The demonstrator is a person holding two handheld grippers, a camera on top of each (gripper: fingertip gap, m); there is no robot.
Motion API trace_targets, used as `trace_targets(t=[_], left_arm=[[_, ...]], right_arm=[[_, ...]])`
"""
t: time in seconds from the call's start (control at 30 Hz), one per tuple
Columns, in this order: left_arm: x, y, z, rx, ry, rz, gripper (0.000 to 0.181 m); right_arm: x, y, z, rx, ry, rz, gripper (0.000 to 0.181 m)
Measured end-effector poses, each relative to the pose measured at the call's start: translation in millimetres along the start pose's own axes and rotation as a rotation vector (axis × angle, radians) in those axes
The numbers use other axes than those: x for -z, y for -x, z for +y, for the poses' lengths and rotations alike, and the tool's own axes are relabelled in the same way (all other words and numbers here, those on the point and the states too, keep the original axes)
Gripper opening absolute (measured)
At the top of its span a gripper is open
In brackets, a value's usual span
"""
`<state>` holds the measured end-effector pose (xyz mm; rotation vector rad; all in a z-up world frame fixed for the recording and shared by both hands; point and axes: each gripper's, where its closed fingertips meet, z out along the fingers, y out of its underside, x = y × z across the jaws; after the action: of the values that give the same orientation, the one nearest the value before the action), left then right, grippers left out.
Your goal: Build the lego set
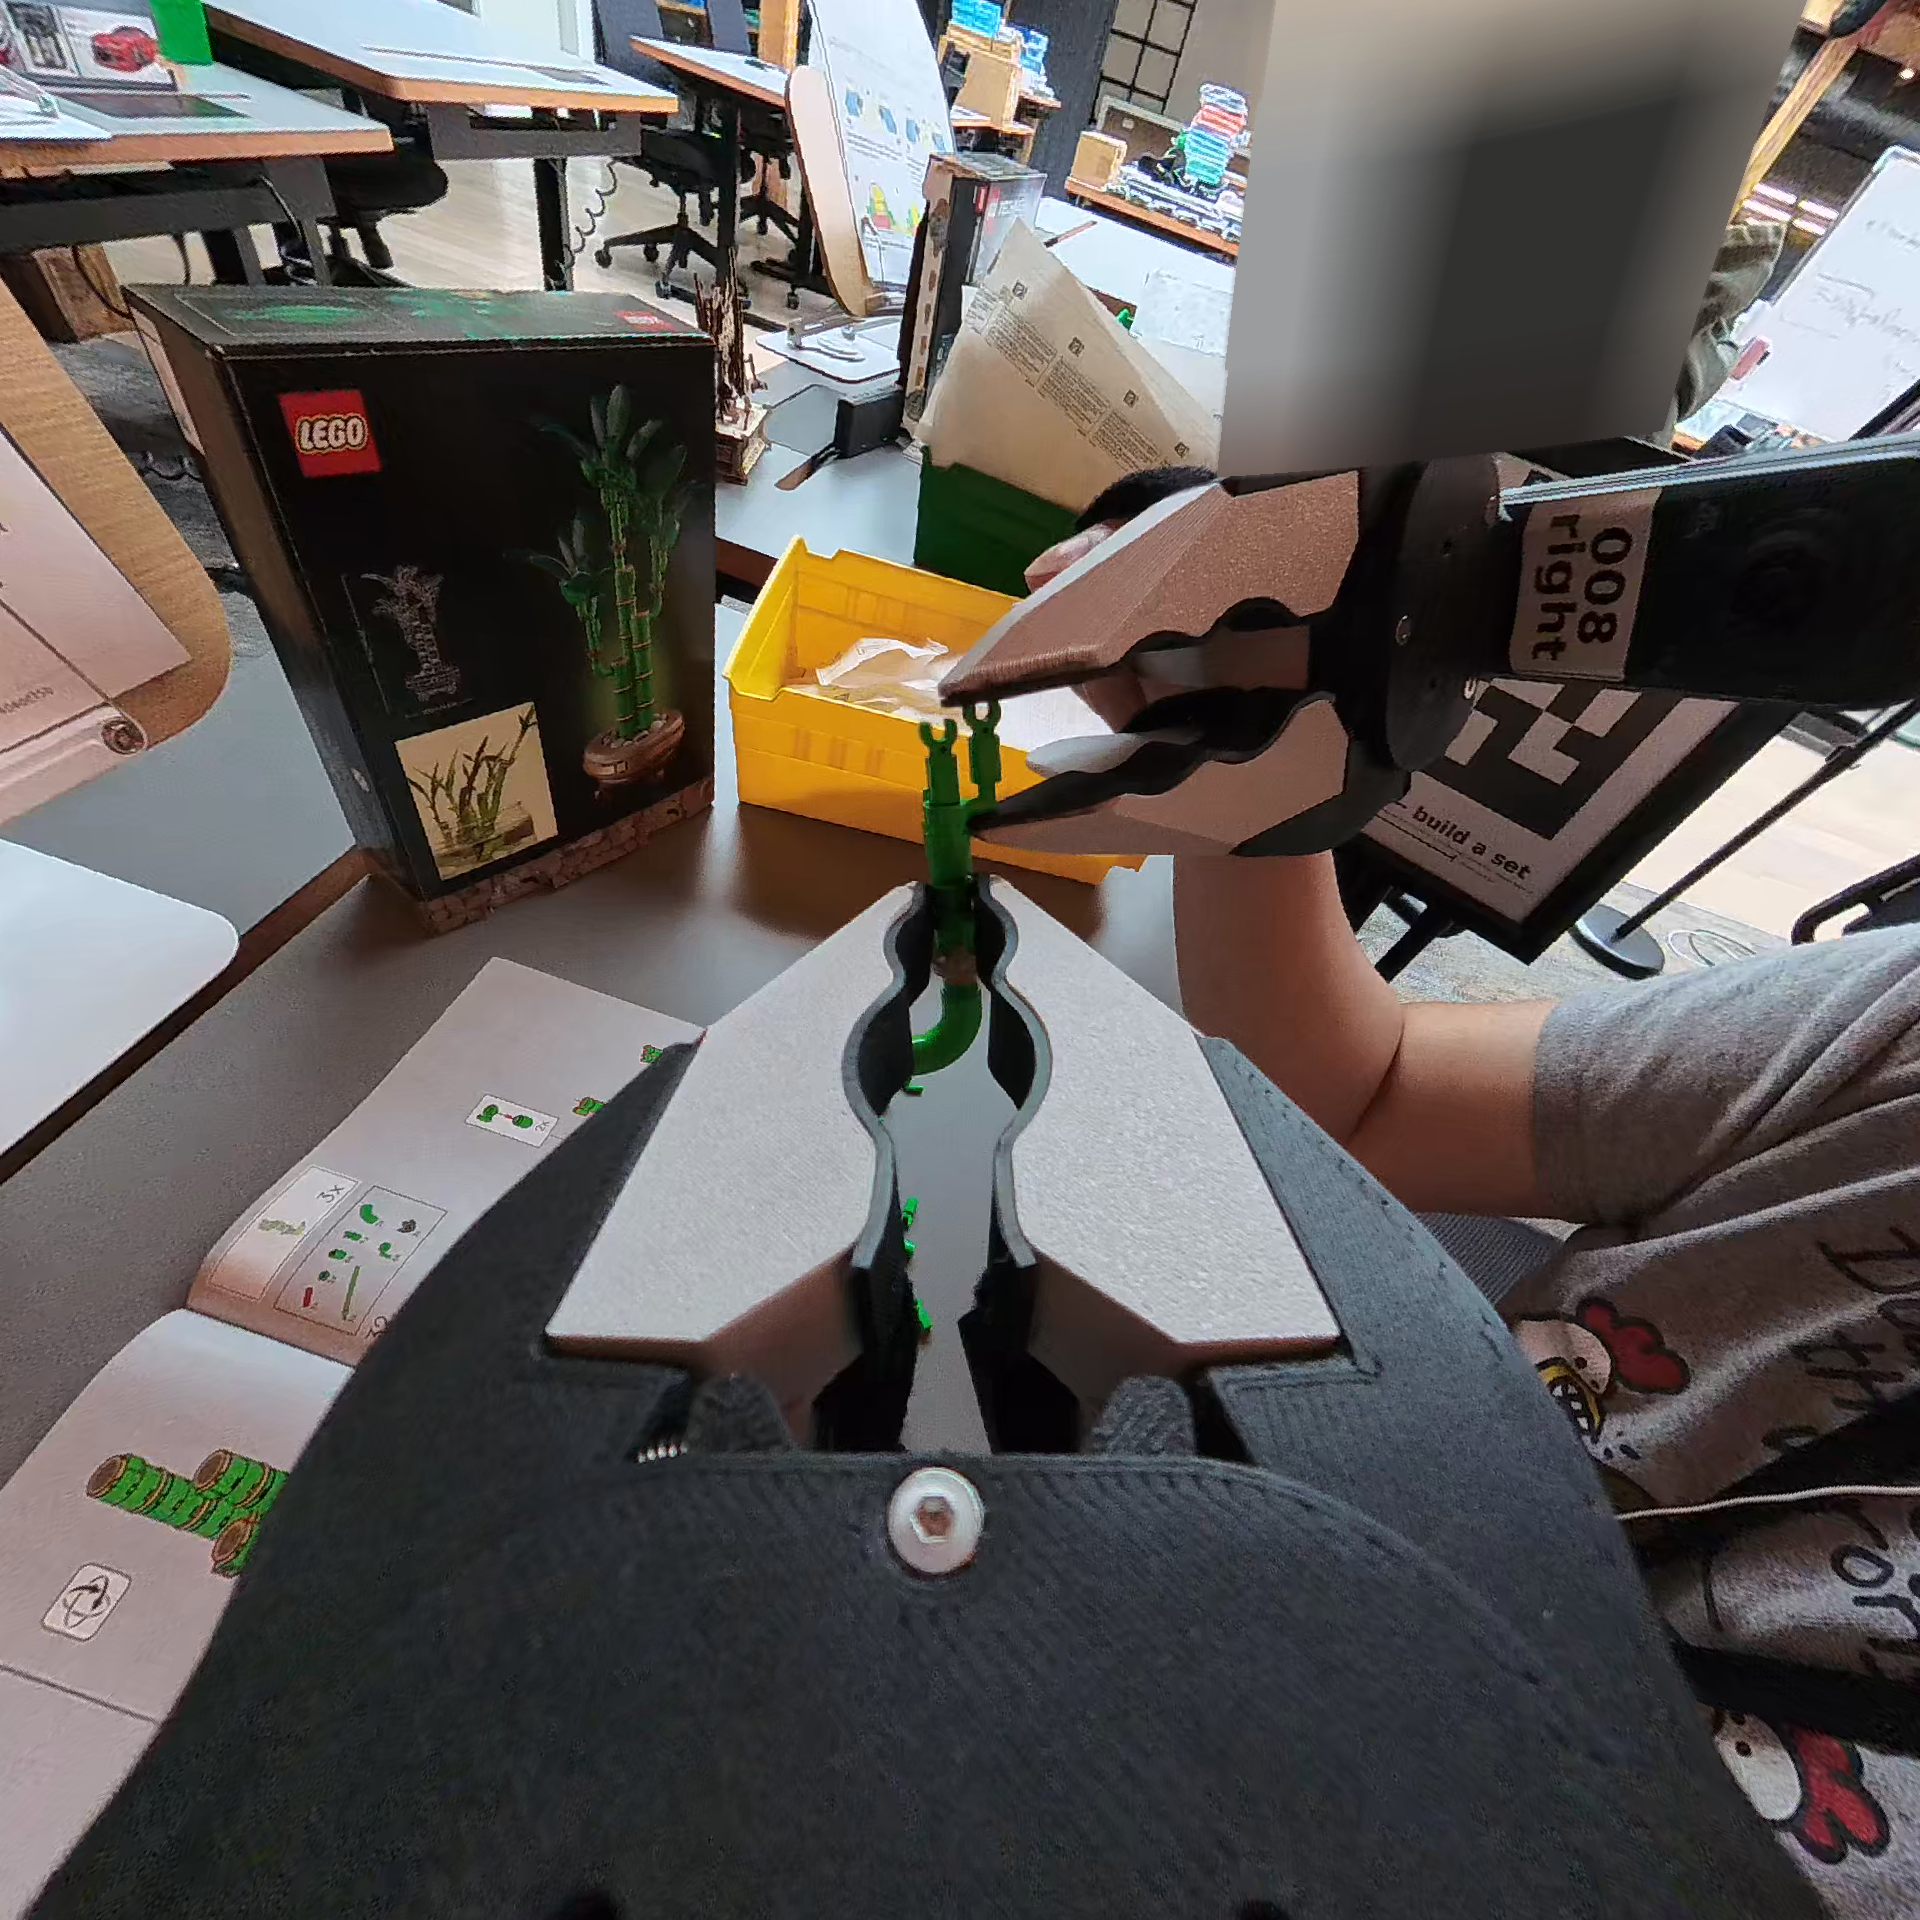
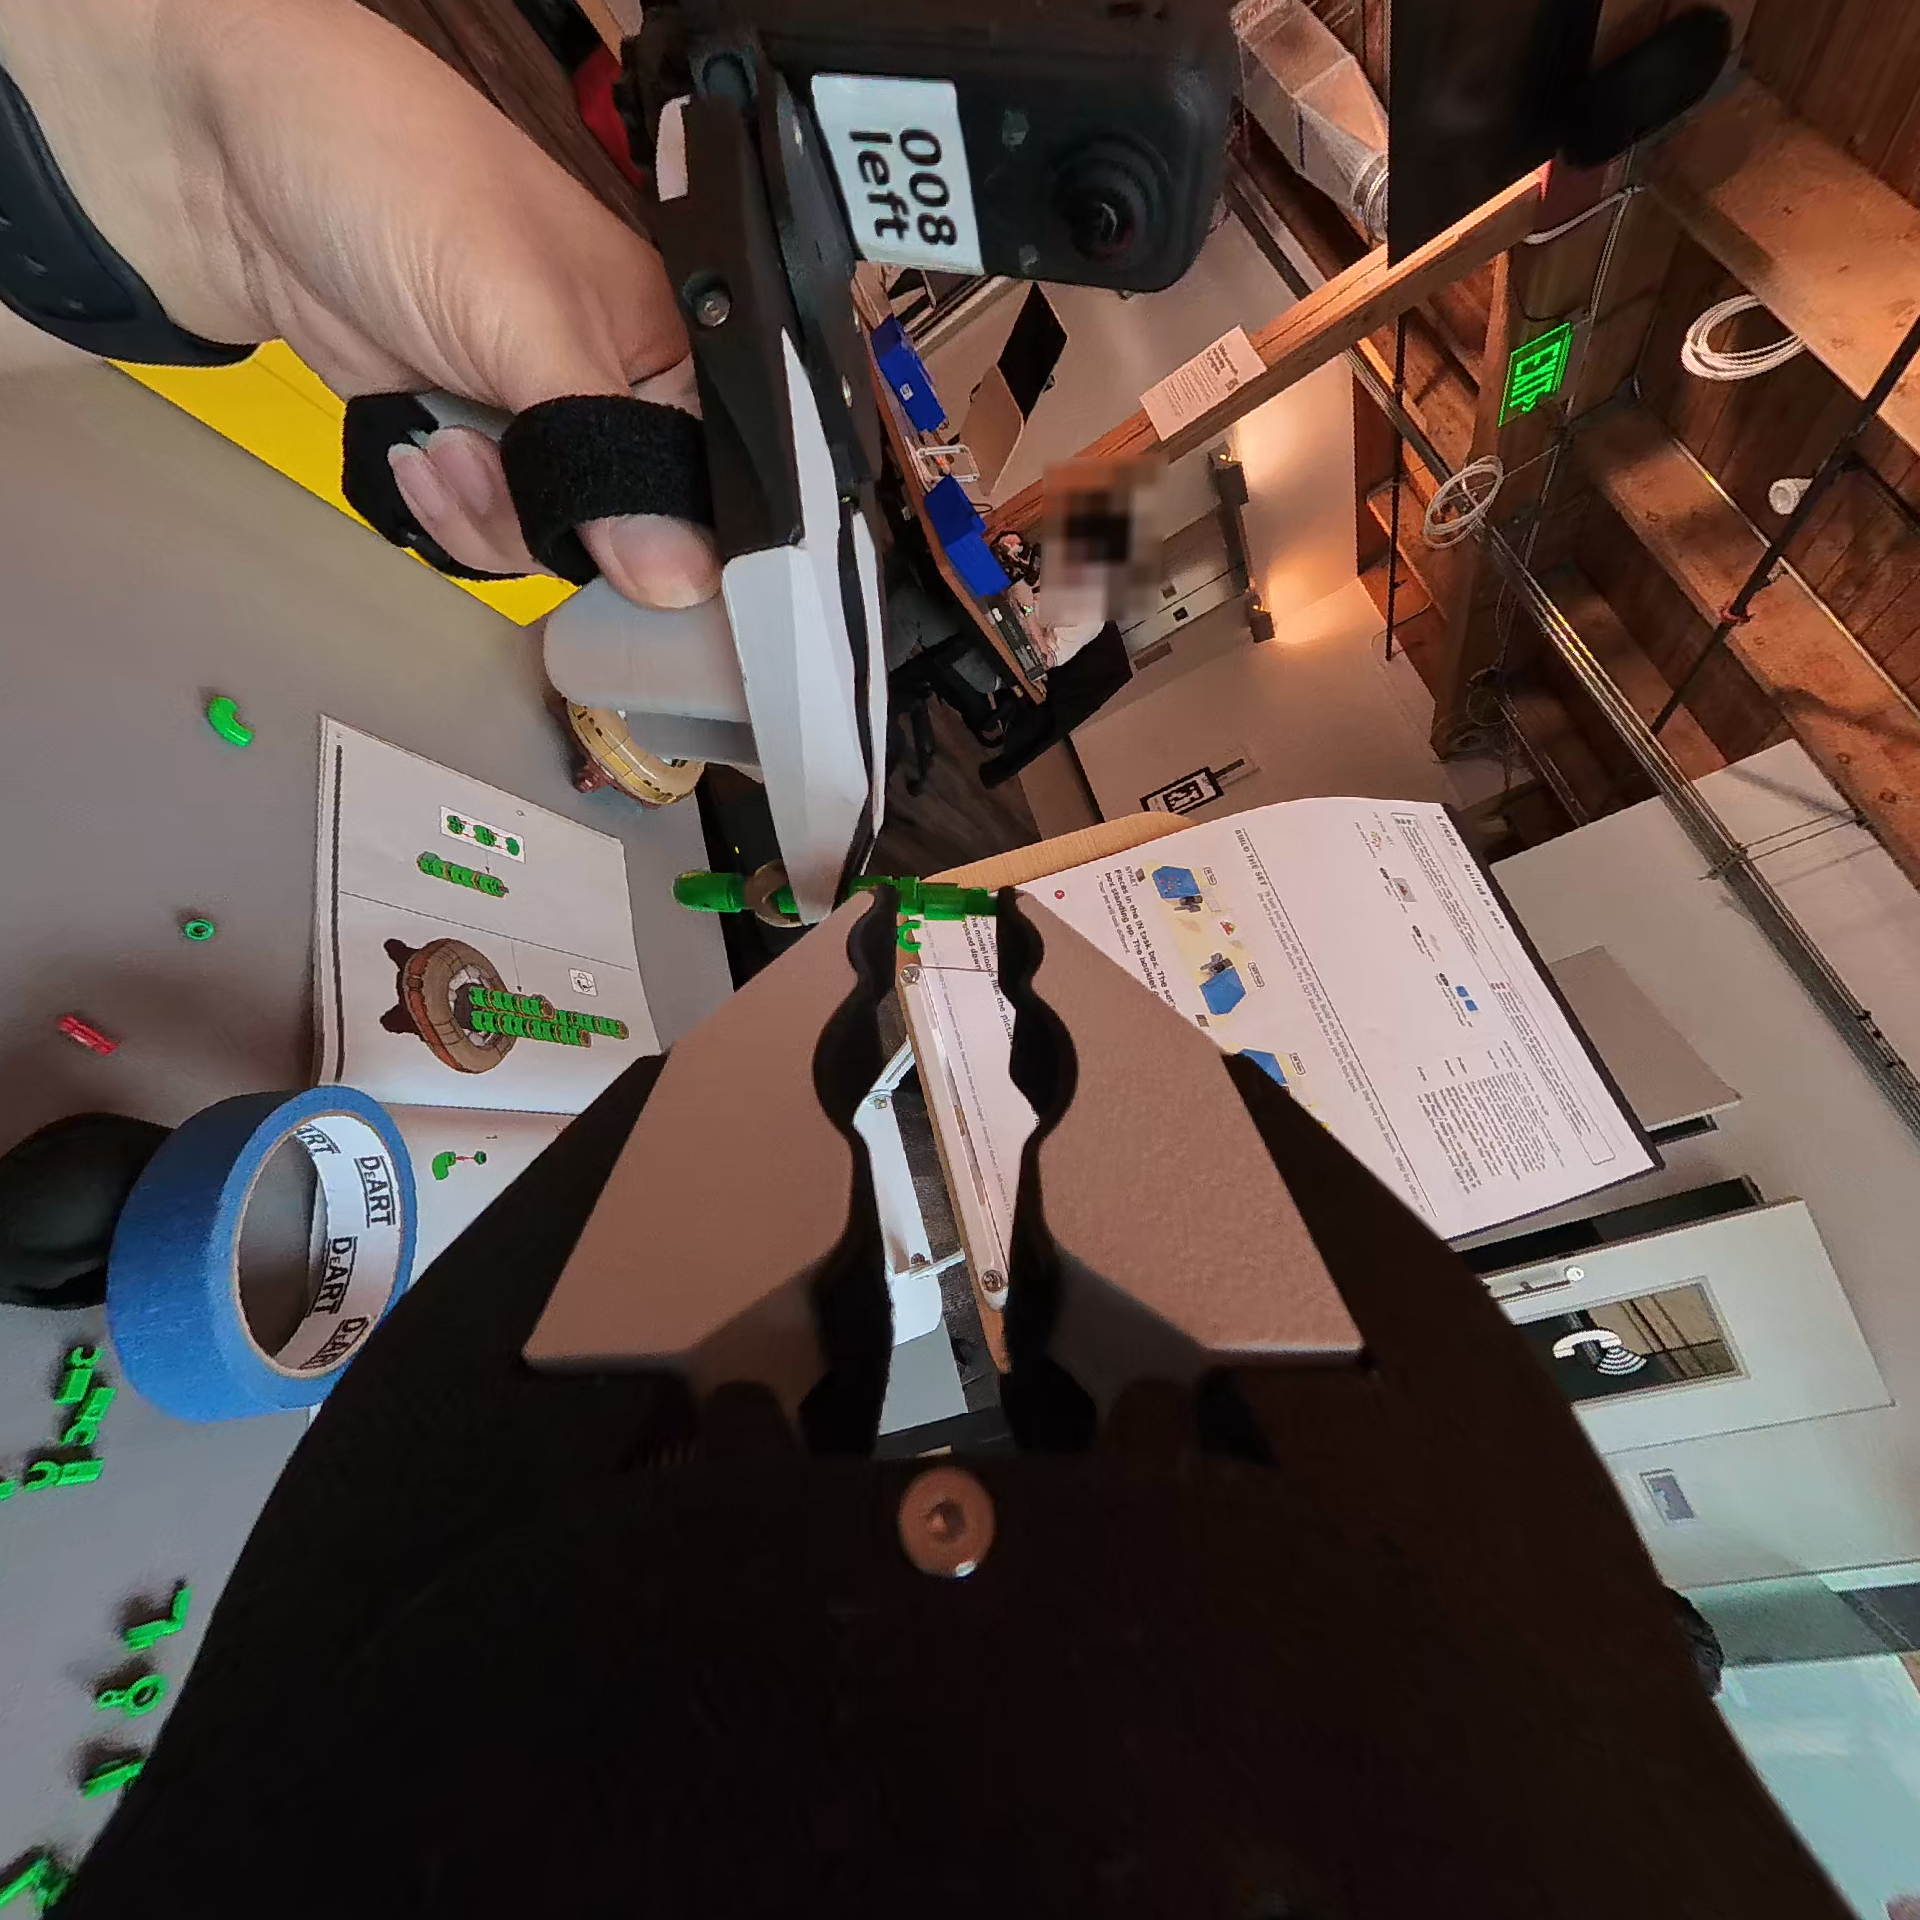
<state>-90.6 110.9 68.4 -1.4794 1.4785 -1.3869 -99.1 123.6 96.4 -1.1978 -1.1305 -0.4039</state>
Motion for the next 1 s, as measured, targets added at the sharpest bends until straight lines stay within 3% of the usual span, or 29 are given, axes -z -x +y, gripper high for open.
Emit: trace_targets(t=[1.0], left_arm=[[0.3, -4.8, 1.8, 0.0, 0.018, 0.011, 0.005]], right_arm=[[2.4, 3.4, -1.3, 0.01, 0.0, -0.019, 0.014]])
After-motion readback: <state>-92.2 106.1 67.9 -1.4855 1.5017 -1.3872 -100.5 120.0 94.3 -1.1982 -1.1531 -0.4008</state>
